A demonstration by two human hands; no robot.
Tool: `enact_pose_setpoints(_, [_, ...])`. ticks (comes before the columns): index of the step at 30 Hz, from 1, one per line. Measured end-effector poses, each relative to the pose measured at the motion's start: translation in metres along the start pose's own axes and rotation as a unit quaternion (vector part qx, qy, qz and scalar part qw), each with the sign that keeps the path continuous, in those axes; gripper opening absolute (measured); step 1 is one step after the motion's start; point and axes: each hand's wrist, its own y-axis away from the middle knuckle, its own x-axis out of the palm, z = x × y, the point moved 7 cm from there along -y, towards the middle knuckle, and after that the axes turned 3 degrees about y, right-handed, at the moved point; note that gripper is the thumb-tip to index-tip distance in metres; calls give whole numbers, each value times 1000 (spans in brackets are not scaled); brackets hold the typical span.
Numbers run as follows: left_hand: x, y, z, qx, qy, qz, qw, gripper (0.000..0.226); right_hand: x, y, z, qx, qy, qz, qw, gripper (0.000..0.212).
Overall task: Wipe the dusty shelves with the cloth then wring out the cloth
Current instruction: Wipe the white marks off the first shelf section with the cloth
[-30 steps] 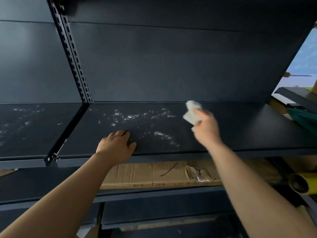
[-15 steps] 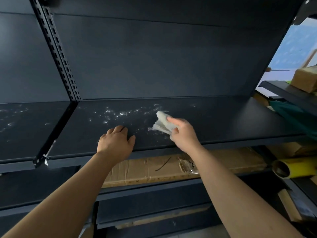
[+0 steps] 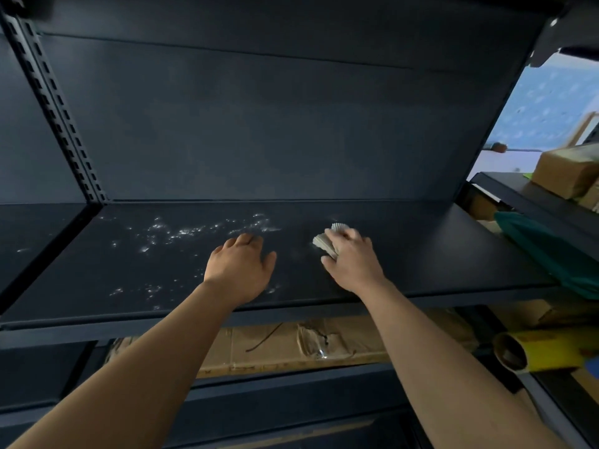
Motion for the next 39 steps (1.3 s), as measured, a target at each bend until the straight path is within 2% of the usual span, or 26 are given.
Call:
enact_pose_setpoints(3, [11,-14,-20,9,-9,9,1000,58,-2,-8,-38,16,-38,-6,999,47])
enact_pose_setpoints(7, [25,-32,-39,14,-15,24,1000,58,-23,-16,-94,41,40,-75,996,42])
enact_pose_setpoints(10, [29,-41,-35,8,-50,49,998,58,-32,-25,-130,75,13,-114,991,44])
enact_pose_setpoints(13, [31,-63,-7,-66,-75,56,993,58,-15,-78,-139,107,-56,-84,989,43])
enact_pose_setpoints(16, [25,-58,-2,-56,-88,51,993,56,-10,-93,-153,163,-66,-93,980,47])
enact_pose_setpoints(18, [21,-54,-7,-36,-84,42,995,55,-13,-105,-158,170,-59,-96,979,50])
enact_pose_setpoints(20, [8,-19,28,-62,-78,37,994,56,1,-106,-101,115,-66,-50,990,54])
enact_pose_setpoints(22, [13,-19,34,-51,-63,47,996,59,2,-111,-75,91,-71,-30,993,56])
enact_pose_setpoints(25, [20,-15,24,-34,-56,61,996,62,15,-110,-27,7,-74,1,997,55])
enact_pose_setpoints(30, [9,-14,15,-6,-39,17,999,56,31,-96,64,-120,-113,31,986,55])
enact_pose_setpoints(33, [-2,-9,24,-14,-41,-14,999,59,24,-83,76,-90,-236,28,967,50])
enact_pose_setpoints(35, [-5,-7,34,-28,-42,-12,999,60,11,-79,53,-52,-295,-21,954,45])
enact_pose_setpoints(37, [-6,-5,42,-45,-45,-6,998,60,-3,-83,9,-4,-280,-92,956,45])
enact_pose_setpoints(39, [-6,-1,52,-66,-50,3,997,61,-3,-88,-31,58,-228,-99,967,49])
